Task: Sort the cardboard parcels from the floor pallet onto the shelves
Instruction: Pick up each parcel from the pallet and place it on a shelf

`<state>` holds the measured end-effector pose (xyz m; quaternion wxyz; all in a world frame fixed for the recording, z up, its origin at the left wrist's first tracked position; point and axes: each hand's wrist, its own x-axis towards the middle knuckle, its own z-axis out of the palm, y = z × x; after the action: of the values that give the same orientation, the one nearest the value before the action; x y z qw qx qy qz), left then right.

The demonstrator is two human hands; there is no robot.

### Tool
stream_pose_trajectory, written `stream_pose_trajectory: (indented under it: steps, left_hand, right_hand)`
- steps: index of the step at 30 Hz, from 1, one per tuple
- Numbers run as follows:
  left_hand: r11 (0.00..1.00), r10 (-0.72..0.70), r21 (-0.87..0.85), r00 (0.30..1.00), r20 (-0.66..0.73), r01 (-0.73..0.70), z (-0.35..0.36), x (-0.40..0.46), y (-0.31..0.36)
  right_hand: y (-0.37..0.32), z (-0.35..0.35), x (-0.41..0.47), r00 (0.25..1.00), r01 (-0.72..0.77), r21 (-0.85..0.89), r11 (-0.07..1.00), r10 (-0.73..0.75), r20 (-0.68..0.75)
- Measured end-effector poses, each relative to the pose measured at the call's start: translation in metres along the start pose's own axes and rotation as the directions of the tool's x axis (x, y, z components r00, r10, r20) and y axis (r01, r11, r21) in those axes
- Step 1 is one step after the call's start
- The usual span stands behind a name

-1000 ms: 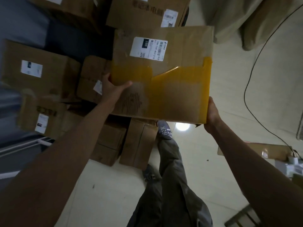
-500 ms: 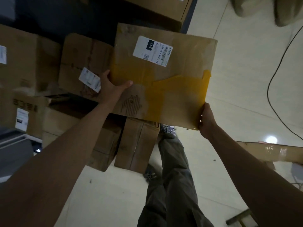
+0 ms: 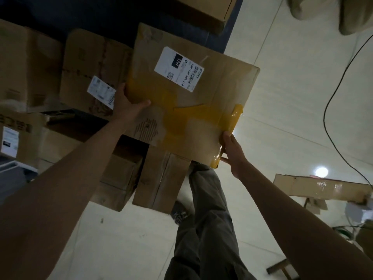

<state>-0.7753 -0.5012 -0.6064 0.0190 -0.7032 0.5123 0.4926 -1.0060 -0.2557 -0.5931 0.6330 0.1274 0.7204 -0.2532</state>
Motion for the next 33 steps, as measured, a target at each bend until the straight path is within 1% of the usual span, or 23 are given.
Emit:
stream_pose_trajectory:
  steps: [4,7,11,13,15,18,22,25,33]
  left_hand:
    - [0.997,0.007,0.077,0.999,-0.035,-0.004,0.003,-0.014,0.004]
    - [0.997,0.041,0.065,0.998,-0.045,-0.038,0.004,-0.035,0.007]
    - [0.993,0.12,0.012,0.993,0.017,-0.12,0.001,-0.07,0.007]
    - [0.986,0.166,0.025,0.985,0.048,-0.167,-0.003,-0.088,0.005]
    - [0.98,0.184,0.052,0.975,0.127,-0.191,-0.006,-0.105,-0.001]
    - [0.971,0.135,0.159,0.961,0.242,-0.177,-0.011,-0.115,-0.015]
    - [0.978,-0.003,0.202,0.952,0.305,-0.061,-0.012,-0.112,-0.037]
    - [0.972,-0.056,0.233,0.95,0.307,-0.018,-0.007,-0.107,-0.048]
    - [0.962,-0.083,0.274,0.961,0.263,0.008,-0.01,-0.09,-0.052]
  right_hand:
    - [-0.011,-0.003,-0.001,0.998,-0.007,-0.102,0.995,0.001,-0.058]
    - [-0.02,-0.003,-0.007,0.996,0.014,-0.11,0.994,-0.024,-0.09]
    - [-0.028,0.003,-0.023,0.988,0.093,-0.134,0.987,-0.108,-0.111]
    - [-0.03,0.008,-0.032,0.988,0.127,-0.104,0.986,-0.135,-0.077]
    - [-0.032,0.012,-0.04,0.988,0.153,-0.052,0.987,-0.155,-0.031]
    - [-0.03,0.019,-0.039,0.983,0.18,-0.046,0.983,-0.181,-0.02]
    - [-0.021,0.023,-0.032,0.982,0.181,-0.079,0.98,-0.184,-0.035]
    - [-0.02,0.029,-0.029,0.982,0.18,-0.084,0.98,-0.184,-0.032]
    - [-0.04,0.049,-0.023,0.987,0.161,-0.126,0.979,-0.163,-0.002]
